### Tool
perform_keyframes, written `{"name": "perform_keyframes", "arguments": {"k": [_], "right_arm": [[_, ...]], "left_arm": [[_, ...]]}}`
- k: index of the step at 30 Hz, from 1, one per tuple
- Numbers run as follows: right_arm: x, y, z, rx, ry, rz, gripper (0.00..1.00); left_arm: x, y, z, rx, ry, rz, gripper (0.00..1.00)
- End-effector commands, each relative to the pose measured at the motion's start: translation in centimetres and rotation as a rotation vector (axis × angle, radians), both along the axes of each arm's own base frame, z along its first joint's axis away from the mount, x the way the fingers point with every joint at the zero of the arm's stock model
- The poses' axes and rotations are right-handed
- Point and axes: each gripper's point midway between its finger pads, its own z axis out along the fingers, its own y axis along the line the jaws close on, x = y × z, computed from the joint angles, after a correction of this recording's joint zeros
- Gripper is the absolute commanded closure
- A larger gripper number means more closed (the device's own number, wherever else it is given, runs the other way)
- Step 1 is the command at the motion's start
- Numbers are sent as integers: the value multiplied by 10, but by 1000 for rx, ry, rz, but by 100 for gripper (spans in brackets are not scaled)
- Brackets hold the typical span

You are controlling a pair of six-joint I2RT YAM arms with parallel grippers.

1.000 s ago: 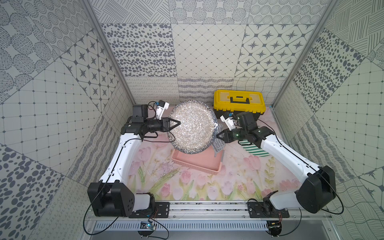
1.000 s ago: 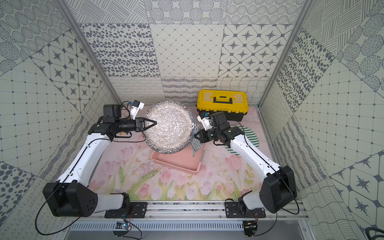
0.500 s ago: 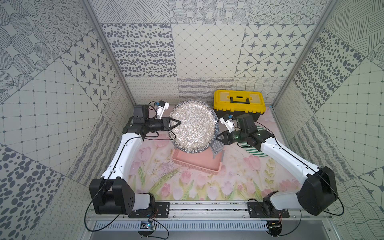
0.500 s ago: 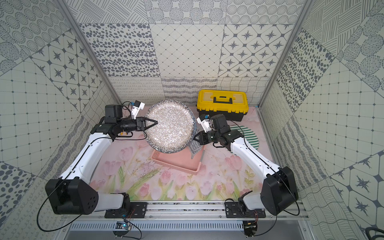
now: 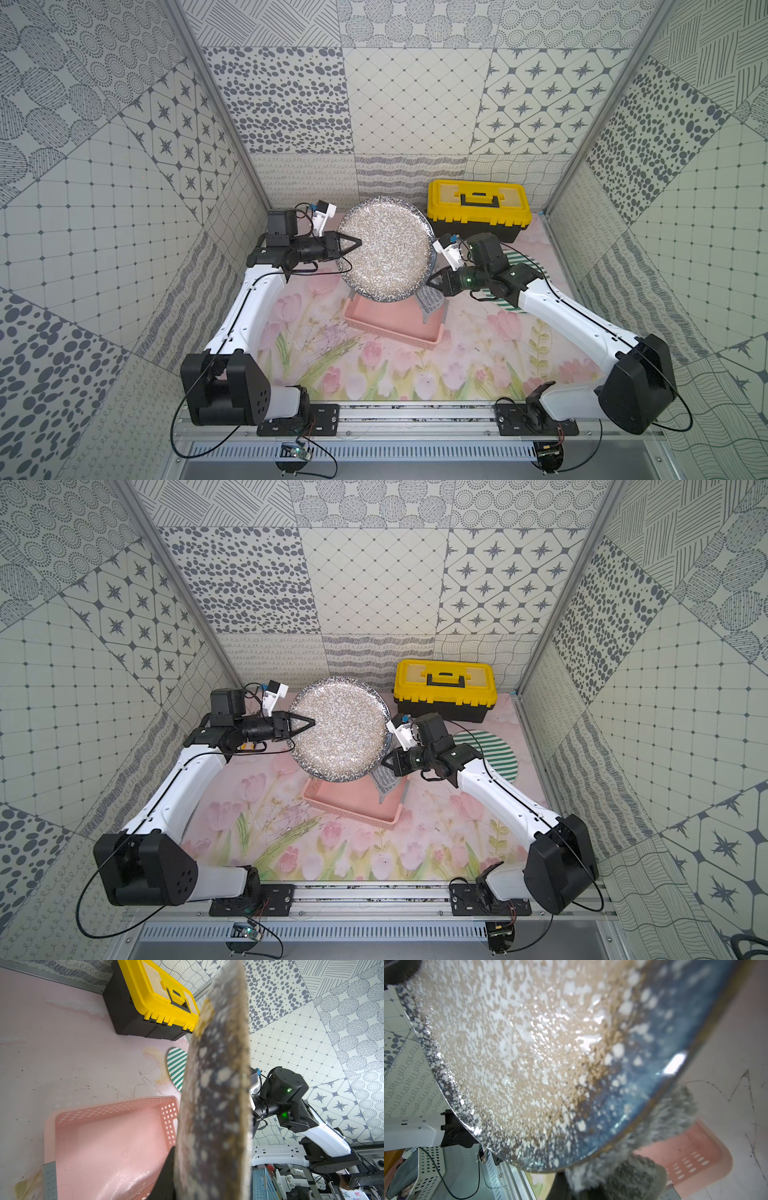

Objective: Wipe the wet plate dry
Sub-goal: Wipe the plate with towel.

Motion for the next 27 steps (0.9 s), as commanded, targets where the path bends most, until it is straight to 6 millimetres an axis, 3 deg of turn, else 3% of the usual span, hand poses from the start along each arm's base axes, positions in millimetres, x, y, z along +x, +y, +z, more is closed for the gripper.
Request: {"name": "perform_keyframes", "arguments": {"k": [1, 27], "right_arm": [[8, 19, 25, 33, -123, 36, 100], [-17, 89, 49, -28, -364, 85, 100]], "left_arm": [[-18, -14, 45, -115, -149, -168, 100], [-21, -14, 32, -125, -55, -135, 100]]}}
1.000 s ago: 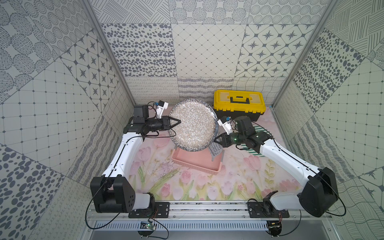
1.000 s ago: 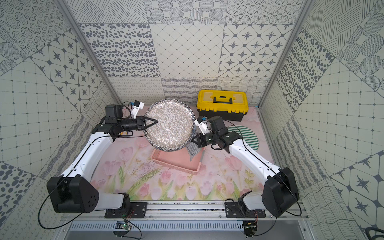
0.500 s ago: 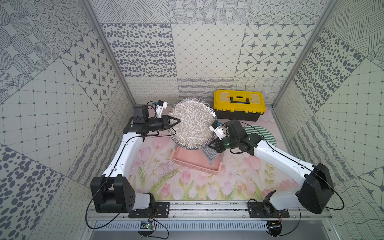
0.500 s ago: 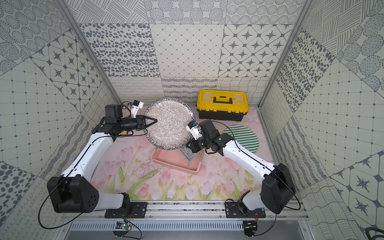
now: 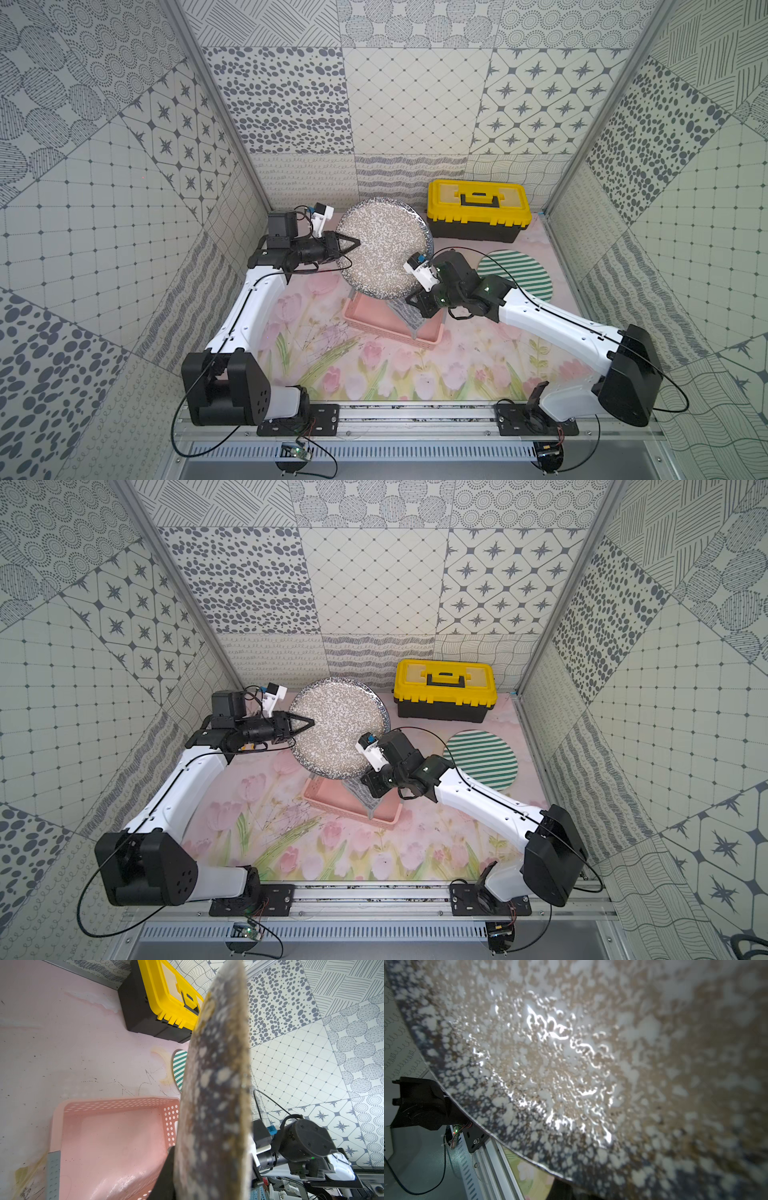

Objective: Wipe the wet plate dry
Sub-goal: Wipe the plate with towel.

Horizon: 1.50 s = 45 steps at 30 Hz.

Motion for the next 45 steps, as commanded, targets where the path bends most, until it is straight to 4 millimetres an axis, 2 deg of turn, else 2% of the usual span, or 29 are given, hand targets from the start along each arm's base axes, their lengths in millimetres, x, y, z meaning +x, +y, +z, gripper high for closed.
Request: {"name": "perform_keyframes", "arguments": {"k": [1, 10, 15, 23, 32, 45], "right_arm": [[25, 36, 69, 153, -242, 1, 100], [30, 57, 81, 77, -389, -41, 100], [41, 69, 84, 48, -443, -98, 100], [41, 87, 110, 138, -516, -174, 100], [47, 98, 128, 262, -516, -283, 100], [69, 126, 160, 425, -509, -396, 100]], "left_arm": [[-26, -19, 43, -116, -133, -193, 100], [-28, -18, 38, -110, -113, -186, 100], [-30, -19, 39, -116, -106, -186, 100], [-32, -19, 37, -120, -91, -179, 100], [-32, -19, 32, -128, -72, -165, 100], [-31, -18, 28, -129, -60, -151, 100]]}}
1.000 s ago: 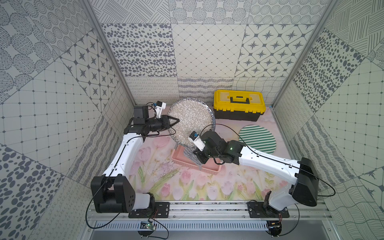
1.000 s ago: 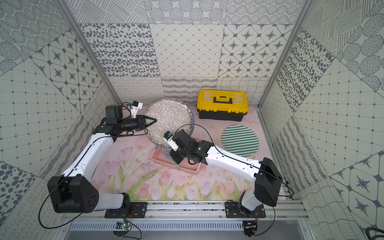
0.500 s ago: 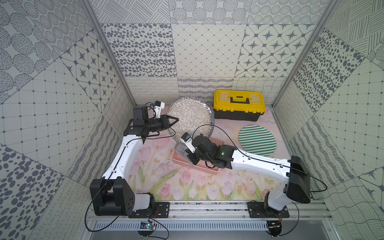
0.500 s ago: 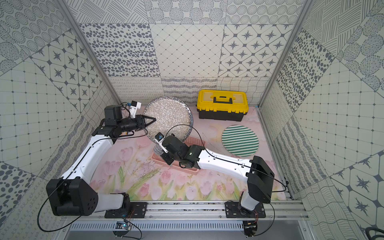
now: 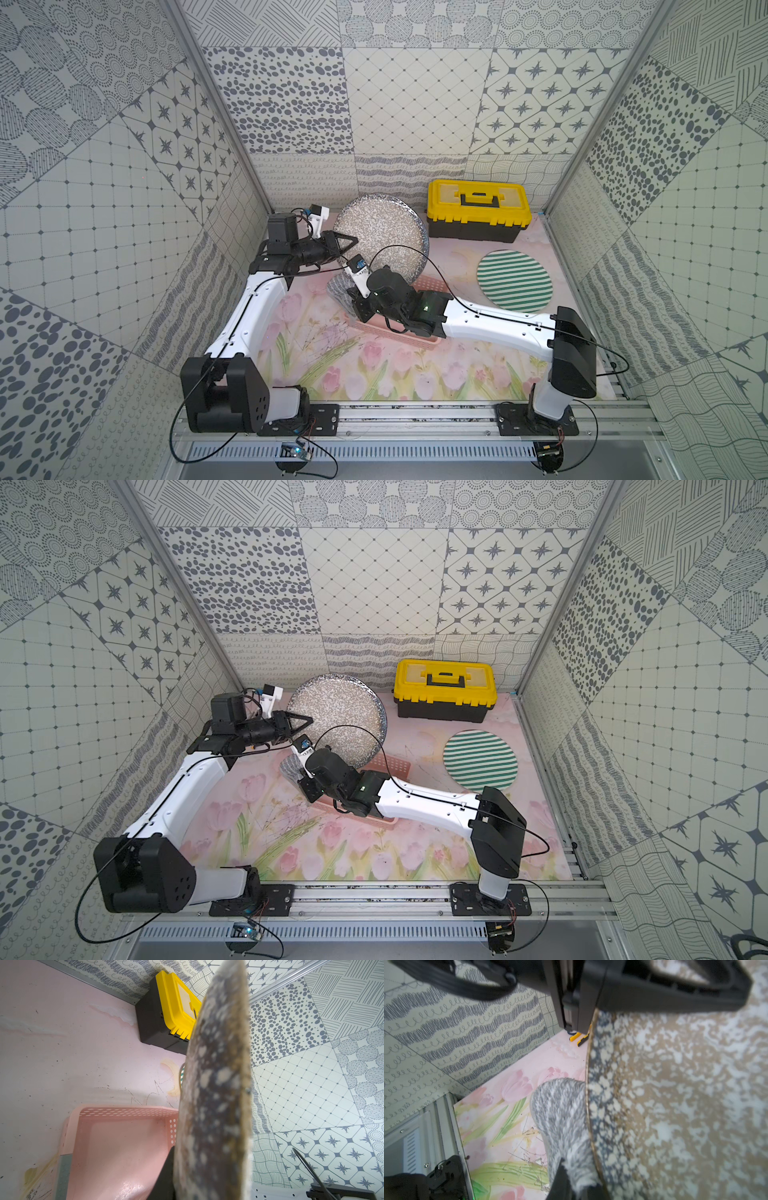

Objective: Wipe the wet plate dry
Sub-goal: Wipe the plate with towel.

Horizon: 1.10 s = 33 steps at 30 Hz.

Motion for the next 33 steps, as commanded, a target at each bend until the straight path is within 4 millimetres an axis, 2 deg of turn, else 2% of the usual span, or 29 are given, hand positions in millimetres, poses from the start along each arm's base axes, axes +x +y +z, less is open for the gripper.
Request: {"name": "perform_keyframes", "arguments": {"k": [1, 7, 12, 18, 21, 28, 31, 33], "right_arm": [[58, -20, 102, 305, -166, -256, 100], [62, -16, 116, 354, -187, -263, 100], [48, -16, 127, 390, -188, -189, 100], [24, -37, 115, 370, -160, -116, 100], [17, -55, 101, 336, -133, -125, 100], [18, -111, 45, 241, 7, -245, 100], [22, -155, 27, 206, 45, -367, 100], [23, -191, 8, 168, 85, -471, 100]], "left_arm": [[-41, -26, 35, -124, -85, -257, 100], [-41, -26, 34, -119, -85, -250, 100], [-38, -24, 34, -106, -94, -236, 100], [-26, -22, 37, -78, -124, -209, 100], [-18, -20, 41, -78, -131, -204, 100], [-5, -19, 62, -69, -192, -187, 100], [-2, -19, 68, -65, -211, -185, 100], [-3, -19, 69, -59, -220, -188, 100]]}}
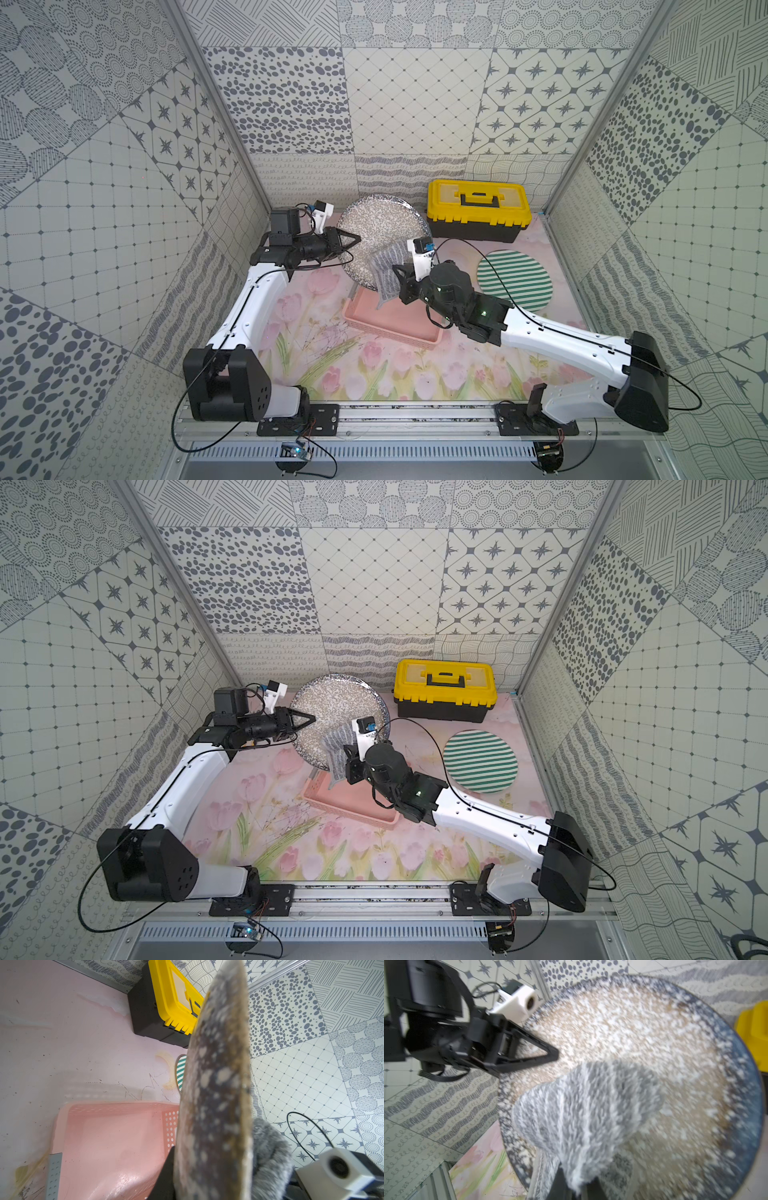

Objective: Wipe the wet plate dry
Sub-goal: Wipe the plate with towel, then place the towel at the center of the board.

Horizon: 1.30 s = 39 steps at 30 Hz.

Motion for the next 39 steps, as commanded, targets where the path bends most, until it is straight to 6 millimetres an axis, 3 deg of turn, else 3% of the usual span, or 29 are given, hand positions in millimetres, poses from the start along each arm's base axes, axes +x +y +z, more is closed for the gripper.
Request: {"name": "perform_keyframes", "arguments": {"k": [1, 6, 8, 11, 14, 19, 22, 23, 26, 27, 29, 34, 39], "right_arm": [[4, -62, -29, -30, 105, -203, 100], [-10, -148, -76, -27, 268, -423, 100], [-20, -173, -95, -32, 330, -487, 100], [-33, -194, -124, -65, 424, -544, 100], [-40, -205, -151, -135, 509, -594, 100], [-41, -203, -192, -234, 620, -618, 100], [-38, -197, -209, -287, 655, -612, 93], [-37, -193, -211, -293, 662, -597, 86], [-33, -185, -201, -301, 638, -545, 42], [-31, -185, -192, -292, 617, -537, 32], [-29, -188, -171, -279, 561, -518, 22], [-19, -189, -118, -190, 481, -403, 14], [-6, -141, -77, 67, 519, -65, 16]], "left_arm": [[-8, -12, 56, -61, -232, -141, 100], [-12, -12, 50, -47, -236, -145, 100], [-13, -12, 47, -49, -230, -150, 100], [-16, -13, 43, -48, -224, -159, 100], [-18, -14, 39, -45, -221, -163, 100], [-21, -15, 38, -50, -215, -176, 100], [-23, -16, 37, -50, -214, -184, 100], [-24, -16, 37, -51, -215, -186, 100], [-28, -17, 36, -52, -213, -194, 100], [-29, -17, 36, -51, -216, -197, 100], [-31, -17, 37, -45, -223, -200, 100], [-40, -20, 40, -39, -251, -233, 100], [-60, -28, 42, -65, -273, -326, 100]]}}
